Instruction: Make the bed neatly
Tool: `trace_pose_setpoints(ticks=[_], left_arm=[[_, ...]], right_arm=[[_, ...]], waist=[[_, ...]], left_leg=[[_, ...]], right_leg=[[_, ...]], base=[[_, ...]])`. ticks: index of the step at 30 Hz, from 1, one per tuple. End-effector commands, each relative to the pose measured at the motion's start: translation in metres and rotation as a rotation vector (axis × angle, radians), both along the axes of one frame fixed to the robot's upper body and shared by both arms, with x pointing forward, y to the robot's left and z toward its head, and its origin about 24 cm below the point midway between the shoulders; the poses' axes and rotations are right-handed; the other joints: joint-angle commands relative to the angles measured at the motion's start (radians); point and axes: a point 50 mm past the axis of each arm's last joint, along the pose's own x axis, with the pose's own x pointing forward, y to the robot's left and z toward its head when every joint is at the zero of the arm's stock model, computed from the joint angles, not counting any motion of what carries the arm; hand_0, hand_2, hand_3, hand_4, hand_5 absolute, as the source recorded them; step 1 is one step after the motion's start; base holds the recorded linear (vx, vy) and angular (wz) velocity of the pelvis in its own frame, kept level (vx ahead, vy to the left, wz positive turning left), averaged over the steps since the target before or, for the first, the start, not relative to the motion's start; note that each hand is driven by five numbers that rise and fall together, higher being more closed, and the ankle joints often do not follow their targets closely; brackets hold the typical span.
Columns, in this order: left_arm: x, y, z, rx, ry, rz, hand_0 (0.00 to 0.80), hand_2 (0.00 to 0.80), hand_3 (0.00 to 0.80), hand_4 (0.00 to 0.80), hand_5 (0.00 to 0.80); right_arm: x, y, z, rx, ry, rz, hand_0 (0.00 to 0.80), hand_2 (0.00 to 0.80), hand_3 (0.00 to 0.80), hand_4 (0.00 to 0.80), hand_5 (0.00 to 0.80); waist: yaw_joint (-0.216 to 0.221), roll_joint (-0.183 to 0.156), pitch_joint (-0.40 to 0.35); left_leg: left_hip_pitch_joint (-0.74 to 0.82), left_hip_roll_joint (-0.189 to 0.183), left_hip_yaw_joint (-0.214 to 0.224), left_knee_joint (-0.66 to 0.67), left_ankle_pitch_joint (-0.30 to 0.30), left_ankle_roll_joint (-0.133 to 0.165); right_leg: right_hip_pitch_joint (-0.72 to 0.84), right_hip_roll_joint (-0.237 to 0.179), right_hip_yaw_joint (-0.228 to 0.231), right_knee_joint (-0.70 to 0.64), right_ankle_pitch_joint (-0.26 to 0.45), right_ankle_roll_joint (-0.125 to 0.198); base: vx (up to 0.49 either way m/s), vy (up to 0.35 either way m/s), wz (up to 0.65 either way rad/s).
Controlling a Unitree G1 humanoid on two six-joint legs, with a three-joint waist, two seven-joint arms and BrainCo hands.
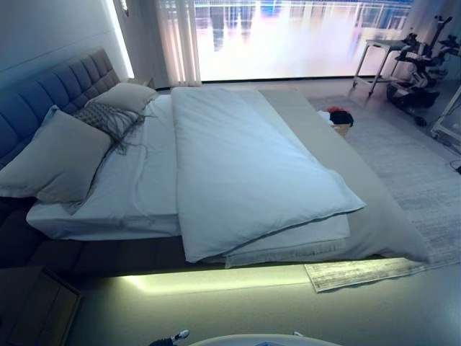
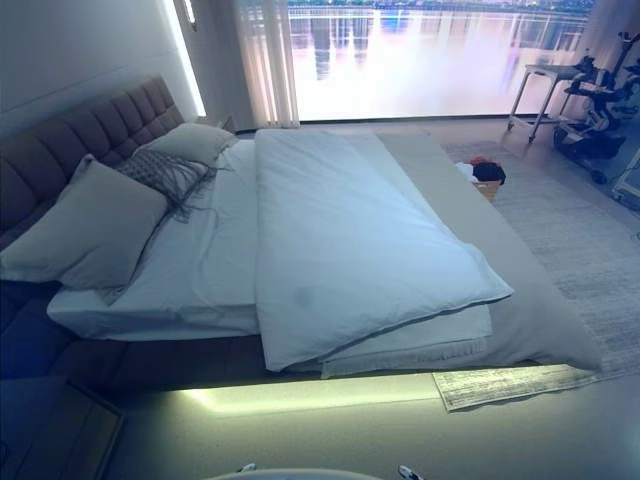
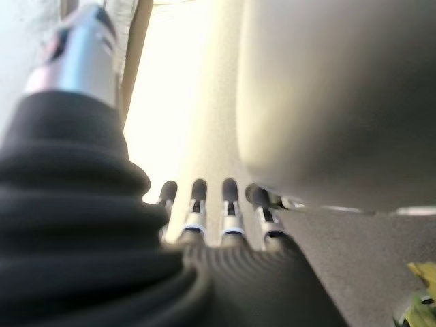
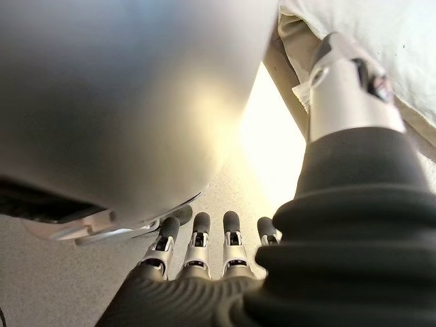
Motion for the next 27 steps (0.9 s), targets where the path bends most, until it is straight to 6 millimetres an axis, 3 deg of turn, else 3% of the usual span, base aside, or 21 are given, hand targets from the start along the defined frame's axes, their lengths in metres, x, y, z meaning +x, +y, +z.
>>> trace_pose_setpoints(ticks=[1,5,7,9,13,15,17,20,22,27], left_arm=[[0.008,-0.02,-0.003,-0.043,0.031,-0.038,0.0,0.0,0.0,0.0,0.0],[0.013,-0.016,-0.002,-0.015,0.005,0.025,0.0,0.0,0.0,0.0,0.0],[0.019,-0.015,-0.001,-0.001,-0.029,0.054,0.0,0.0,0.0,0.0,0.0],[0.024,-0.013,0.0,0.003,-0.056,0.09,0.0,0.0,0.0,0.0,0.0],[0.026,-0.008,0.001,0.034,-0.082,0.109,0.0,0.0,0.0,0.0,0.0],[0.024,-0.007,0.001,0.054,-0.091,0.106,0.0,0.0,0.0,0.0,0.0],[0.02,-0.005,0.0,0.077,-0.103,0.13,0.0,0.0,0.0,0.0,0.0],[0.016,-0.006,0.0,0.086,-0.111,0.14,0.0,0.0,0.0,0.0,0.0],[0.013,-0.008,-0.001,0.082,-0.107,0.125,0.0,0.0,0.0,0.0,0.0],[0.019,-0.001,0.001,0.099,-0.11,0.055,0.0,0.0,0.0,0.0,0.0]], right_arm=[[0.023,0.012,0.0,0.029,-0.011,0.037,0.0,0.0,0.0,0.0,0.0],[0.027,0.012,0.001,0.034,-0.008,0.068,0.0,0.0,0.0,0.0,0.0],[0.031,0.009,0.002,0.029,-0.016,0.089,0.0,0.0,0.0,0.0,0.0],[0.033,0.005,0.003,0.012,-0.01,0.112,0.0,0.0,0.0,0.0,0.0],[0.032,-0.007,0.005,-0.027,0.006,0.091,0.0,0.0,0.0,0.0,0.0],[0.029,-0.012,0.005,-0.034,0.01,0.074,0.0,0.0,0.0,0.0,0.0],[0.025,-0.015,0.005,-0.036,0.012,0.056,0.0,0.0,0.0,0.0,0.0],[0.023,-0.017,0.006,-0.035,0.003,0.029,0.0,0.0,0.0,0.0,0.0],[0.026,-0.016,0.006,-0.038,-0.006,0.025,0.0,0.0,0.0,0.0,0.0],[0.032,-0.005,0.005,0.016,-0.046,-0.025,0.0,0.0,0.0,0.0,0.0]], waist=[[0.017,-0.023,0.058],[0.017,-0.045,0.084],[0.028,-0.053,0.116],[0.035,-0.05,0.144],[0.038,-0.022,0.157],[0.05,-0.008,0.159],[0.071,-0.001,0.16],[0.09,0.01,0.156],[0.102,0.013,0.148],[0.125,-0.003,0.123]], left_leg=[[0.017,-0.072,0.05,0.037,-0.069,0.062],[-0.048,-0.056,0.07,0.212,-0.092,0.052],[-0.165,-0.053,0.059,0.388,-0.032,0.043],[-0.239,-0.039,0.038,0.461,0.021,0.029],[-0.208,0.033,0.069,0.236,0.072,0.005],[-0.207,0.064,0.056,0.11,0.157,-0.022],[-0.244,0.082,0.027,0.021,0.202,-0.038],[-0.305,0.099,0.013,0.006,0.218,-0.05],[-0.31,0.091,0.009,0.006,0.179,-0.042],[-0.274,0.074,0.045,0.064,0.143,-0.023]], right_leg=[[0.018,0.009,-0.049,0.019,-0.034,0.014],[-0.001,-0.001,-0.053,0.078,-0.057,-0.012],[-0.007,-0.004,-0.065,0.121,-0.077,-0.038],[-0.007,-0.002,-0.058,0.154,-0.096,-0.051],[0.023,0.008,-0.059,0.164,-0.131,-0.037],[0.063,0.018,-0.049,0.145,-0.148,-0.03],[0.114,0.017,-0.034,0.13,-0.177,-0.025],[0.179,-0.003,-0.027,0.125,-0.234,-0.01],[0.204,-0.031,-0.018,0.123,-0.243,0.007],[0.246,-0.116,-0.069,0.131,-0.224,0.067]], base=[[0.079,-0.086,-0.01],[0.059,-0.092,-0.02],[0.002,-0.074,0.01],[0.04,0.013,0.03],[0.198,0.157,-0.06],[0.269,0.189,0.15],[0.31,0.211,0.2],[0.32,0.283,0.19],[0.323,0.351,-0.01],[0.342,0.331,-0.27]])
